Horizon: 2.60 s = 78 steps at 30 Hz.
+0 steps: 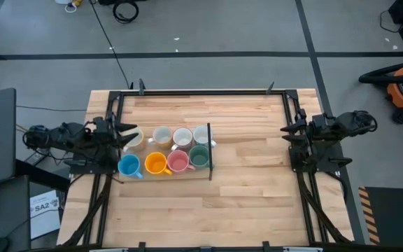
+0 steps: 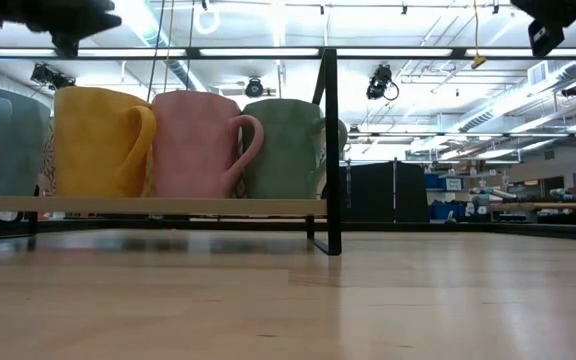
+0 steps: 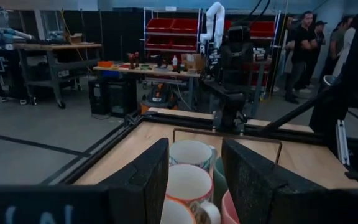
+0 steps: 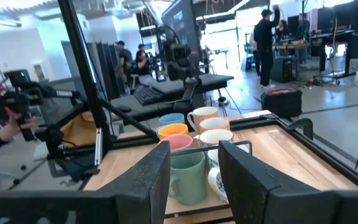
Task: Place coffee mugs
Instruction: Return to Home Position
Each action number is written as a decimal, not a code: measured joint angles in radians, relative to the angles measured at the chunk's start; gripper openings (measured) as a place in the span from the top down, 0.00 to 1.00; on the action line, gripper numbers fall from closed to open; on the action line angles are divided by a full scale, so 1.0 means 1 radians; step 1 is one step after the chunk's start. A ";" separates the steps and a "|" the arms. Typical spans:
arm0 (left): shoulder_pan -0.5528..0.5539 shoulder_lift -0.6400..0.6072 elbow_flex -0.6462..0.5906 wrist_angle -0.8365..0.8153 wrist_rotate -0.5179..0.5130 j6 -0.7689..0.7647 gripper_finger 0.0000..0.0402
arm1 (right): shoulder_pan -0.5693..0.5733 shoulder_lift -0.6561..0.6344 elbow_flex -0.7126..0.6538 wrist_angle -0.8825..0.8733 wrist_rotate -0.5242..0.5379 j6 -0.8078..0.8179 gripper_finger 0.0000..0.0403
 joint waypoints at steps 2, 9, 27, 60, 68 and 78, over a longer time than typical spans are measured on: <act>0.000 -0.026 -0.038 0.017 0.000 -0.001 0.61 | 0.000 -0.007 -0.016 0.001 0.004 -0.001 0.65; 0.001 -0.114 -0.159 0.064 0.006 -0.003 0.61 | 0.000 -0.008 -0.020 -0.025 -0.005 -0.015 0.65; 0.001 -0.136 -0.372 0.327 0.008 0.073 0.61 | 0.000 -0.007 -0.257 0.277 0.010 -0.078 0.65; 0.025 -0.135 -0.381 0.346 0.056 0.105 0.61 | -0.420 -0.006 -0.511 0.646 -0.338 -0.186 0.65; 0.104 -0.135 -0.381 0.340 0.165 0.105 0.61 | -0.536 -0.006 -0.511 0.547 -0.445 -0.128 0.65; 0.171 -0.135 -0.381 0.306 0.261 0.080 0.61 | -0.579 -0.006 -0.511 0.540 -0.508 -0.123 0.65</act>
